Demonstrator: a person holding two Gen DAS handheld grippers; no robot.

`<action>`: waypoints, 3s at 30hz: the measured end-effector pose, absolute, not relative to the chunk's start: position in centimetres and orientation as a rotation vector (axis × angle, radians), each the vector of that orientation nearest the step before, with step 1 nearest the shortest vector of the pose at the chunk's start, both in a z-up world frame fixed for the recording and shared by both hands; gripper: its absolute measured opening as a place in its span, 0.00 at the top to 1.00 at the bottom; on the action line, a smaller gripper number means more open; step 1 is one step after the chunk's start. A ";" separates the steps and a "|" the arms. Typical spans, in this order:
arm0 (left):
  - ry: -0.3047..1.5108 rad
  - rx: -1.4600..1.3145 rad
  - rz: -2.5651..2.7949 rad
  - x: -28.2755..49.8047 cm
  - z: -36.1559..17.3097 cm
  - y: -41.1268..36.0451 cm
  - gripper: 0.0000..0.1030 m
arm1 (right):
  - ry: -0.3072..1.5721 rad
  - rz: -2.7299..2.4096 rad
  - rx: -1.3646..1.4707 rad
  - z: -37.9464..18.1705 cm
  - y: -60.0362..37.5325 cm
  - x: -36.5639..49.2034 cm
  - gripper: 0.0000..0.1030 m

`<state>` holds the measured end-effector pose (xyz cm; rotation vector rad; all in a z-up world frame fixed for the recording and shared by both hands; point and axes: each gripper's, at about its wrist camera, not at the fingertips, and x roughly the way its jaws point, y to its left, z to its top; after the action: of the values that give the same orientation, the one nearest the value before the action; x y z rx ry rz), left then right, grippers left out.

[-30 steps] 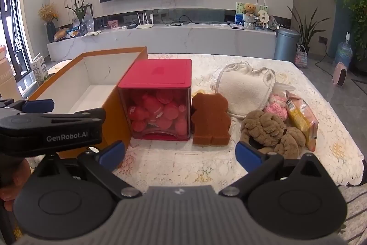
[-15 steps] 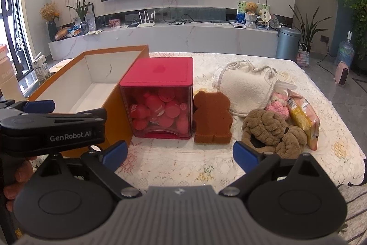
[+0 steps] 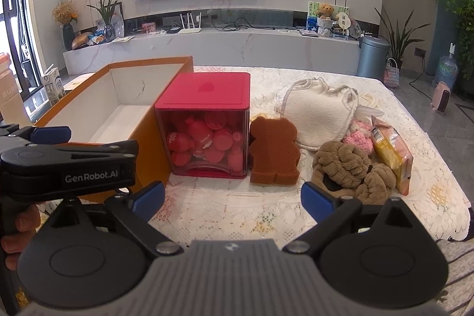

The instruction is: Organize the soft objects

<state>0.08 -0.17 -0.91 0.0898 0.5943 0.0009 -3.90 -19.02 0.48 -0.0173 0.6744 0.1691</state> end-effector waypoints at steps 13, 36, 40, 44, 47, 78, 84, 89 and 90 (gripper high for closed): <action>0.594 0.085 -0.001 0.0 -0.9 -0.1 0.00 | 0.671 0.170 -0.016 0.5 -19.0 -3.9 0.06; 0.526 0.077 -0.028 0.7 3.6 -1.5 0.00 | 0.508 -0.021 0.003 6.7 -26.9 -5.0 0.04; 0.525 0.081 -0.067 1.1 4.4 -2.6 0.00 | 0.477 -0.129 0.062 8.8 -31.9 -4.9 0.02; 0.569 0.102 -0.119 2.2 4.1 -4.1 0.01 | 0.563 -0.124 0.046 9.6 -35.1 -2.8 0.02; 0.614 0.101 -0.149 3.2 3.8 -4.9 0.01 | 0.650 -0.076 0.034 8.1 -36.0 -0.2 0.02; 0.752 0.224 -0.106 4.4 2.5 -6.4 0.01 | 1.082 0.390 -0.396 -7.3 -32.3 12.9 0.45; 0.774 0.193 -0.131 4.2 2.1 -6.0 0.01 | 1.044 0.367 -0.331 -4.3 -32.3 10.6 0.50; 0.796 0.181 -0.209 4.7 2.0 -7.3 0.01 | 0.907 0.328 -0.165 -0.5 -32.2 7.2 0.50; 0.798 0.183 -0.223 4.8 2.0 -7.6 0.01 | 0.880 0.298 -0.160 -0.1 -32.0 6.8 0.49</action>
<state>4.84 -7.60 2.00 0.1831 0.7979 -0.2231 6.75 -31.95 -0.10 -0.1602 0.8797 0.2976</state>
